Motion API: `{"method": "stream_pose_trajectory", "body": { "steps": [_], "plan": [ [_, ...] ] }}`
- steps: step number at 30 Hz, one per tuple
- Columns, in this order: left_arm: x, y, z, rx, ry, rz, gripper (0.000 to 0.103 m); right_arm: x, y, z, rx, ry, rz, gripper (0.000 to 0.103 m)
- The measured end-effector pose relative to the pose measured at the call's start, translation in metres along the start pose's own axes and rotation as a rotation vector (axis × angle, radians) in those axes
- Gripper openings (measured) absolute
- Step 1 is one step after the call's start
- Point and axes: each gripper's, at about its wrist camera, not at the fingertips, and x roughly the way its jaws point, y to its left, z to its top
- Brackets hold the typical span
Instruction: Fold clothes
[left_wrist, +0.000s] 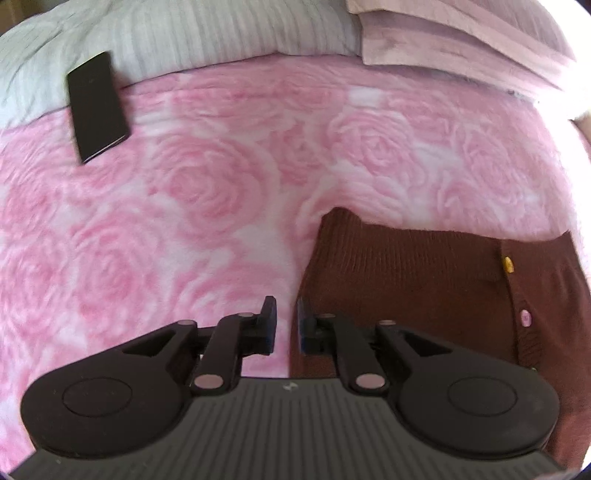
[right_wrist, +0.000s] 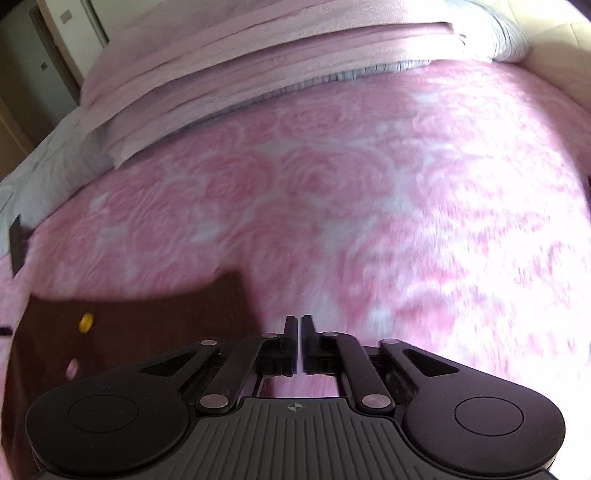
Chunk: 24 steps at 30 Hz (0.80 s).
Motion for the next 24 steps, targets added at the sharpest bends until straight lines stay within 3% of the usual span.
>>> {"method": "stream_pose_trajectory", "body": {
  "steps": [1, 2, 3, 8, 14, 19, 23, 24],
  "plan": [
    [-0.005, 0.002, -0.006, 0.002, 0.007, 0.0, 0.01, -0.007, 0.002, -0.01, 0.0, 0.017, 0.011, 0.047],
    [-0.011, 0.003, -0.015, 0.007, 0.015, 0.0, 0.01, -0.015, 0.004, -0.023, 0.001, 0.036, 0.02, 0.057],
    [-0.016, 0.003, -0.025, 0.011, 0.03, -0.002, 0.011, -0.022, 0.008, -0.038, -0.002, 0.058, 0.029, 0.06],
    [-0.04, 0.001, -0.093, -0.012, 0.13, -0.05, 0.018, -0.042, 0.017, -0.104, 0.001, 0.188, 0.074, 0.06],
    [-0.064, -0.006, -0.174, -0.063, 0.199, -0.095, 0.022, -0.063, 0.024, -0.144, -0.046, 0.243, -0.006, 0.059],
    [-0.094, -0.017, -0.212, 0.003, 0.177, -0.247, 0.027, -0.092, 0.037, -0.168, -0.022, 0.229, -0.042, 0.06],
    [-0.098, -0.019, -0.238, 0.102, 0.209, -0.388, 0.048, -0.123, 0.063, -0.203, 0.005, 0.212, -0.04, 0.06],
    [-0.098, -0.018, -0.247, 0.11, 0.225, -0.423, 0.049, -0.131, 0.07, -0.214, 0.014, 0.215, -0.039, 0.06]
  ]
}}
